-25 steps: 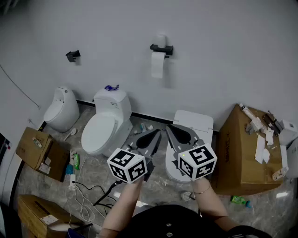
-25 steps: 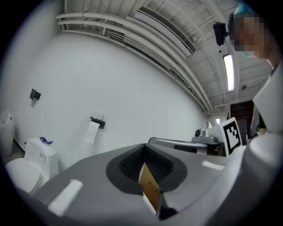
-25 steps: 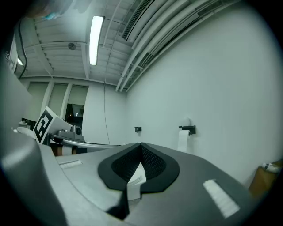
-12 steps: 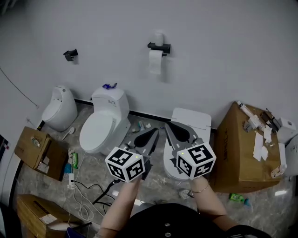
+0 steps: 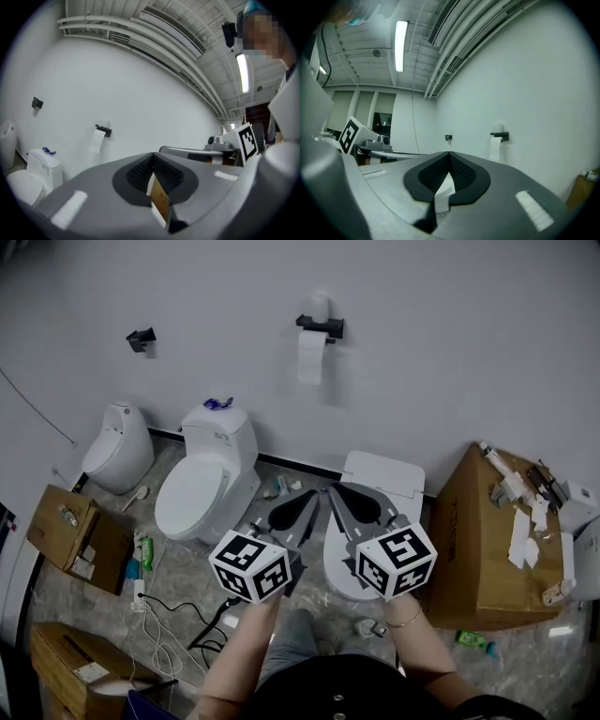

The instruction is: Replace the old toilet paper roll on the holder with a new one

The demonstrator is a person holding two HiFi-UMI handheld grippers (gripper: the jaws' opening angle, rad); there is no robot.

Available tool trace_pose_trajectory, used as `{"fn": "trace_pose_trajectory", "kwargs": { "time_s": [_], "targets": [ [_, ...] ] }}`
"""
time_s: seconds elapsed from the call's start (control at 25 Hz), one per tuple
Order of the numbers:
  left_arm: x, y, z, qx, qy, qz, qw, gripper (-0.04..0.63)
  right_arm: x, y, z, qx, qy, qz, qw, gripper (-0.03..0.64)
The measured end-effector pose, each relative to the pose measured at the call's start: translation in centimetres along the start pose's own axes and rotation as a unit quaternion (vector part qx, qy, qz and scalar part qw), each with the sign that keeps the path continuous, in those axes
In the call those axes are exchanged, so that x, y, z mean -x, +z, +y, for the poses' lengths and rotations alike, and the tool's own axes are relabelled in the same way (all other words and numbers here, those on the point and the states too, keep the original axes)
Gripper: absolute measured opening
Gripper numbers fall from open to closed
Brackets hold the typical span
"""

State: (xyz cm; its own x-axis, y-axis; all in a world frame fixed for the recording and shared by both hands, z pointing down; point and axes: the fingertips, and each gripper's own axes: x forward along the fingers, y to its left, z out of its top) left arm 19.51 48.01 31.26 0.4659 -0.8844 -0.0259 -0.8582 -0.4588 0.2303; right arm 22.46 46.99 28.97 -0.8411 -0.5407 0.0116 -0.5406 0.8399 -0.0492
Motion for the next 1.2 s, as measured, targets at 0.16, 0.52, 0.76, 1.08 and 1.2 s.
{"fn": "trace_pose_trajectory", "kwargs": {
  "time_s": [0.16,0.52,0.76,1.08,1.2],
  "targets": [
    [-1.7,-0.6,1.7,0.007,0.002,0.005,1.0000,-0.003,-1.6,-0.7,-1.5,0.000,-0.006,0.005,1.000,0.002],
    [-7.0,0.4,10.8,0.023,-0.019,0.005,0.9995,-0.003,-11.1,-2.0,-6.5,-0.007,-0.027,0.013,1.000,0.002],
    [-11.4,3.9,19.1,0.024,-0.057,0.012,0.9980,-0.003,-20.4,-0.7,-10.0,0.006,-0.050,0.008,0.999,0.002],
    [-16.3,5.9,28.7,0.026,-0.095,0.024,0.9948,-0.003,-30.8,0.1,-14.1,0.006,-0.085,-0.003,0.996,0.002],
    [-17.8,6.3,30.9,0.041,-0.112,0.027,0.9925,-0.005,-32.9,0.3,-15.3,0.001,-0.100,-0.011,0.995,0.002]
  ]
}}
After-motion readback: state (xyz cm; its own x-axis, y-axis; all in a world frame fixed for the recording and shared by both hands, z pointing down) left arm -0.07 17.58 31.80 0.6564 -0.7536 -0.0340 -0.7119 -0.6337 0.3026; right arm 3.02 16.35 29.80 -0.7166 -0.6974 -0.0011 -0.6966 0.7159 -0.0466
